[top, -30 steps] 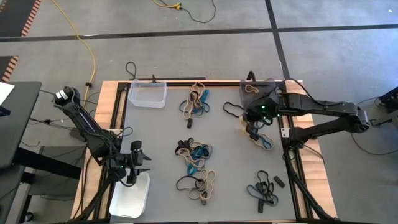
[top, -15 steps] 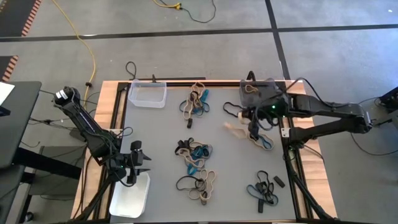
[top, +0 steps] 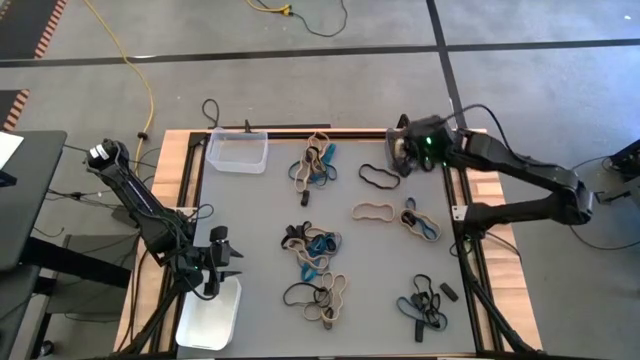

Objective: Sort rubber bands into baskets
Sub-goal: Put the white rubber band into the black transparent bin

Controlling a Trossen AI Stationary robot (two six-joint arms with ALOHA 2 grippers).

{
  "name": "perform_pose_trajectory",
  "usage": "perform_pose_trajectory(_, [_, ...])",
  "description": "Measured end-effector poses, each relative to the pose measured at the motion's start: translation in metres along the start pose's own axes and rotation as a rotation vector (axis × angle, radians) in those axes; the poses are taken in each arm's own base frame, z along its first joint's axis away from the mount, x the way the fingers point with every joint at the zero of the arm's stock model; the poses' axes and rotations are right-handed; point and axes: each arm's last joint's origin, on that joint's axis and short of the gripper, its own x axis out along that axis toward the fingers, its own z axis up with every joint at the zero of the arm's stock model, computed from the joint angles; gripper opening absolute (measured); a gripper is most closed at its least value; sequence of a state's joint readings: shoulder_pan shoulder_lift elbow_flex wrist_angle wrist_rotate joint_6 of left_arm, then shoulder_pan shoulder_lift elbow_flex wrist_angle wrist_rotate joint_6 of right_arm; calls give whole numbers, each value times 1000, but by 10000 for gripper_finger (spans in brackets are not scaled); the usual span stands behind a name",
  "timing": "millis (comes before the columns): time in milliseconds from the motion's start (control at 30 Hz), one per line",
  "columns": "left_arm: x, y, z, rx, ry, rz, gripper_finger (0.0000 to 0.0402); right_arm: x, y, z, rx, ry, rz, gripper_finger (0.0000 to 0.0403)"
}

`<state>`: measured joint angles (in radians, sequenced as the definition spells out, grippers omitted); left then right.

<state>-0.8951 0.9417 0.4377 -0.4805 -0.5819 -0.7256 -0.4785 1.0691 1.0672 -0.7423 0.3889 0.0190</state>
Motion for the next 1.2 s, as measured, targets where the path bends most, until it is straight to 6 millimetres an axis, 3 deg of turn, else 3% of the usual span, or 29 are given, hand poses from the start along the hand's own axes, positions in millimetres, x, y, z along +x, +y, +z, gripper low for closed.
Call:
perform_pose_trajectory(433, [0, 0, 0, 0, 0, 0, 206, 79, -64, -5, 120, 189, -200, 24])
perform_pose_trajectory(767, [0, 0, 0, 0, 0, 0, 206, 129, -73, -27, 164, 387, -126, 39])
perform_pose_trajectory(967, [0, 0, 0, 0, 0, 0, 206, 140, -69, -36, 167, 475, -101, 64])
perform_pose_trajectory(1200, [0, 0, 0, 0, 0, 0, 206, 124, -70, -35, 165, 472, -99, 118])
